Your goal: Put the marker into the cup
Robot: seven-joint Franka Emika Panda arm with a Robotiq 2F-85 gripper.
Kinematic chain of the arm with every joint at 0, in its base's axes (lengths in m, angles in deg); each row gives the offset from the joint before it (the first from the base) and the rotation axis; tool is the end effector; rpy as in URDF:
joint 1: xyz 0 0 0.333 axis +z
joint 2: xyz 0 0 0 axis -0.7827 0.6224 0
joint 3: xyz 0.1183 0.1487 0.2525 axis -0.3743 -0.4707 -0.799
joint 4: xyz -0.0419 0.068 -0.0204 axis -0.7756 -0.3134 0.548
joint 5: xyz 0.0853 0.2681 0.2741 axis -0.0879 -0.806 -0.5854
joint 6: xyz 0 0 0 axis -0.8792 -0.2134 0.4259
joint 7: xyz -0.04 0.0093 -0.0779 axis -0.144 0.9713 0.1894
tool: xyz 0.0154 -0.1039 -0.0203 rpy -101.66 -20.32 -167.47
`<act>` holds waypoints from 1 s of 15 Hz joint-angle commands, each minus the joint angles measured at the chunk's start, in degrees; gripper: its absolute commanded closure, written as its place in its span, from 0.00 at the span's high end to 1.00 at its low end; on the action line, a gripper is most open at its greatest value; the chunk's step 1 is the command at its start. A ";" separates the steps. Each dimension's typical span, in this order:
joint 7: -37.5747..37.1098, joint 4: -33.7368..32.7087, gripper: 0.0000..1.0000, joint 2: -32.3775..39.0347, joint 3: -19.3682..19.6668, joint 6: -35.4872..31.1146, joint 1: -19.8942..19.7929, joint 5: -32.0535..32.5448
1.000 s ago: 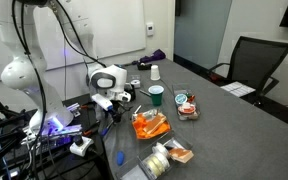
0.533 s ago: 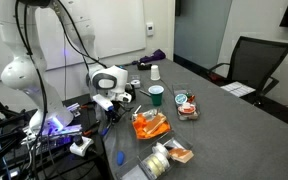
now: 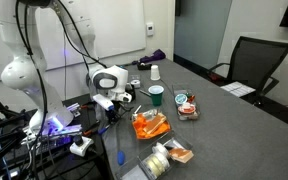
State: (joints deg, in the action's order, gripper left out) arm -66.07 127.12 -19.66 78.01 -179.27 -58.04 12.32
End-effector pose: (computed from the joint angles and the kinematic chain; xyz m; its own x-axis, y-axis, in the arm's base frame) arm 0.3256 -0.1124 0.1094 0.8417 0.3521 -0.4093 0.3760 -0.9263 -0.0237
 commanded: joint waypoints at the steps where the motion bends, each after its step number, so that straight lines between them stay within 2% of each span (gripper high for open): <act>1: -1.73 -0.84 0.05 0.45 0.15 1.93 0.37 2.15; 6: -0.63 -0.28 0.05 -0.99 -0.67 1.26 -0.58 1.06; 15: 3.43 -1.73 0.05 -5.88 -3.44 0.09 -2.68 -8.39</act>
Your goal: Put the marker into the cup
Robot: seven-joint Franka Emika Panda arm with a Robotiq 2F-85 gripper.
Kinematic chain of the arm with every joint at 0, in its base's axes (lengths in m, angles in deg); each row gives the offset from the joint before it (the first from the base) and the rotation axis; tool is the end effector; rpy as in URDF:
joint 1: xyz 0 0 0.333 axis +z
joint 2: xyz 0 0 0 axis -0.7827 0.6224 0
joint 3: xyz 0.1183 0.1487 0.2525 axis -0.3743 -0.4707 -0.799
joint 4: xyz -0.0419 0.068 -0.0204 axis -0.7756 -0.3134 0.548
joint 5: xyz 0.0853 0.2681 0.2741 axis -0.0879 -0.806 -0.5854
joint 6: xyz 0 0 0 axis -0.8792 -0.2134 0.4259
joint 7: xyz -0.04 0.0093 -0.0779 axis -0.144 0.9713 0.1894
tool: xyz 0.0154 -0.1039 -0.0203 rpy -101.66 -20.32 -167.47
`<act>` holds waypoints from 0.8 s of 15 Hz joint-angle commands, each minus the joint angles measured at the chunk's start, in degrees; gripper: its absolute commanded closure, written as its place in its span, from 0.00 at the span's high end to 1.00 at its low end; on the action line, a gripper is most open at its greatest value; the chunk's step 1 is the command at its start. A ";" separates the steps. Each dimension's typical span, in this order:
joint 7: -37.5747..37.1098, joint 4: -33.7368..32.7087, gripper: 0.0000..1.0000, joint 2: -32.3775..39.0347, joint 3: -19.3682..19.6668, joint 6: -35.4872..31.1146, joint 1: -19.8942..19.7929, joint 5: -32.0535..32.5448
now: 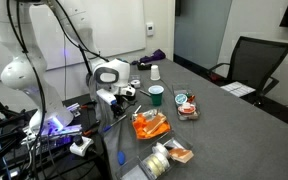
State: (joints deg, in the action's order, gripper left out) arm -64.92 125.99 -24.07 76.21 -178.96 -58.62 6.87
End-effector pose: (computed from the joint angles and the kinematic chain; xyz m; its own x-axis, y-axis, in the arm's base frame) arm 0.3527 -0.1109 0.1397 0.8955 0.3102 -0.3192 0.3265 -0.9452 -0.0026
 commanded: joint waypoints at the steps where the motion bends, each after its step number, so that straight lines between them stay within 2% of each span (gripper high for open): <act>1: 2.36 -1.11 0.05 -1.53 -1.72 -0.25 -2.10 -3.87; 5: 2.81 -2.90 0.05 -0.72 -1.86 0.28 -2.22 -5.68; 7: 5.14 -2.88 0.42 -0.60 -2.42 0.77 -2.74 -7.11; 11: 7.02 -2.71 0.71 0.08 -2.98 1.30 -3.24 -8.51; 12: 7.17 -2.65 0.68 0.18 -3.01 1.37 -3.26 -8.65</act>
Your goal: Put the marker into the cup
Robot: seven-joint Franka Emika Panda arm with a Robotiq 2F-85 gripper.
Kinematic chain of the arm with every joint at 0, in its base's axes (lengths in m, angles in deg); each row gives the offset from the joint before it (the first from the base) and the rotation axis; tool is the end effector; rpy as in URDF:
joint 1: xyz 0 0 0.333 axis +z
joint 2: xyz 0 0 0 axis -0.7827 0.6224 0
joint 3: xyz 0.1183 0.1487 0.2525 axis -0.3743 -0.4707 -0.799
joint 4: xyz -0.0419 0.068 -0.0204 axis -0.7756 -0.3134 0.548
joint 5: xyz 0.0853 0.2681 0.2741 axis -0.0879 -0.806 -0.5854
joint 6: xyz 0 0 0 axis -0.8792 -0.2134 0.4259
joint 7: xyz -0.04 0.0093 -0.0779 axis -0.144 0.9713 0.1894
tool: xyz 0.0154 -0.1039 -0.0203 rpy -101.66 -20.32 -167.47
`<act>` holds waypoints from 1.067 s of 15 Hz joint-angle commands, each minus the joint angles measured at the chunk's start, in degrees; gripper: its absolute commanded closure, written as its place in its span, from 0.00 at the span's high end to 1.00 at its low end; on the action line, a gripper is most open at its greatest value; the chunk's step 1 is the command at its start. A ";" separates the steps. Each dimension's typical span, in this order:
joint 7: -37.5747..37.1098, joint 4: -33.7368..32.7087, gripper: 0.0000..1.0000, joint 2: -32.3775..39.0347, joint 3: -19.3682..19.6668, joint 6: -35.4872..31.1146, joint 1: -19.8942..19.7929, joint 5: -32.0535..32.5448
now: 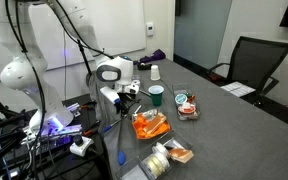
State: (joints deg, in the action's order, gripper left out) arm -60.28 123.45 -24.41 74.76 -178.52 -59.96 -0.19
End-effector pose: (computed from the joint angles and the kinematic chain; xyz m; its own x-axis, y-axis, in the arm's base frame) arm 0.3732 -0.1185 0.1517 0.9214 0.2867 -0.2623 0.2896 -0.9567 -0.0282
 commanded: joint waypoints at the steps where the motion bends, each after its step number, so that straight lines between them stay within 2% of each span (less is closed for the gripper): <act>1: 2.57 -0.04 0.58 0.60 -1.58 0.96 -1.92 -1.67; 3: 2.43 0.18 0.51 0.87 -1.58 0.81 -1.91 -1.48; 5: 2.16 0.49 0.39 1.21 -1.51 0.47 -1.83 -1.18; 9: 1.51 0.77 0.51 2.35 -1.24 -0.54 -1.67 -0.26; 16: 0.32 0.99 0.47 4.70 -0.81 -1.75 -1.33 1.33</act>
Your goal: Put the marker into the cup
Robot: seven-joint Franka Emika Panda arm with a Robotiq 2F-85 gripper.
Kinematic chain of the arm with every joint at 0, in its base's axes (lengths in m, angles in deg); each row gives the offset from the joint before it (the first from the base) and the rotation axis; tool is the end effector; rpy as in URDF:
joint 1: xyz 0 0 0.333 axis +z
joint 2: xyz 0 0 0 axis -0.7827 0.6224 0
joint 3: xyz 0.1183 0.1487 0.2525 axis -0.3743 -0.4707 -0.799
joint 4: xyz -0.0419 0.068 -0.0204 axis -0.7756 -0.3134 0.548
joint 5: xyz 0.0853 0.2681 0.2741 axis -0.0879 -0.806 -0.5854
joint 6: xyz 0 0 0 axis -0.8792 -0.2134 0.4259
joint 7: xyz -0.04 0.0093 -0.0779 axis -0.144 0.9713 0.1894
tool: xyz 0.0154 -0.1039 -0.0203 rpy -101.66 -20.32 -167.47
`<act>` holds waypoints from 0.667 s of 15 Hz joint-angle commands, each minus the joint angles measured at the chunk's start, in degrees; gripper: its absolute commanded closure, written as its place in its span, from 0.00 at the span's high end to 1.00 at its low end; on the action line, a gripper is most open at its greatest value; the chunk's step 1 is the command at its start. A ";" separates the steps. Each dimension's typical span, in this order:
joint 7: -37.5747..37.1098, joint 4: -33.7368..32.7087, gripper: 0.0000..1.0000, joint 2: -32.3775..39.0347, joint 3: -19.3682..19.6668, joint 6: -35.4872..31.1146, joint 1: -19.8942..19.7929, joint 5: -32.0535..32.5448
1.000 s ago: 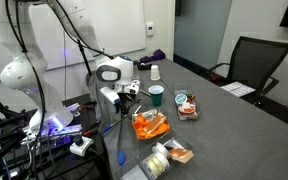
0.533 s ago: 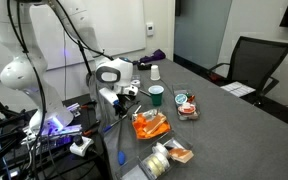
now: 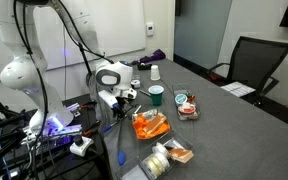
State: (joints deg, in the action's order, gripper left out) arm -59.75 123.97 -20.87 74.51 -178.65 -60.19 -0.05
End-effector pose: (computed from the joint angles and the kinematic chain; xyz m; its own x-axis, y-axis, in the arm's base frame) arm 0.3575 -0.1151 0.1263 0.8983 0.3012 -0.3199 0.2973 -0.9527 -0.0624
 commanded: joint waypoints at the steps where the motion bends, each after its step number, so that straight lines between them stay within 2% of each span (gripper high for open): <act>1: -0.42 0.35 0.47 1.51 -0.49 -1.66 -1.04 1.40; 3: -1.04 0.17 0.45 2.34 -0.27 -2.21 -0.84 1.95; 4: -1.38 0.10 0.41 2.61 -0.13 -2.33 -0.71 2.34; 5: -1.97 -0.05 0.20 2.88 0.09 -2.33 -0.47 3.01; 6: -2.44 -0.17 0.16 3.08 0.15 -2.32 -0.40 3.45; 8: -3.31 -0.37 0.01 3.31 0.08 -2.07 -0.44 3.93; 9: -3.45 -0.43 0.00 3.38 0.00 -2.00 -0.53 3.95; 10: -3.58 -0.47 0.03 3.30 -0.01 -1.94 -0.55 4.02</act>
State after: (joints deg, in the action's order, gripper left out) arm -62.33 123.76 -18.55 74.52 -179.37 -60.19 2.87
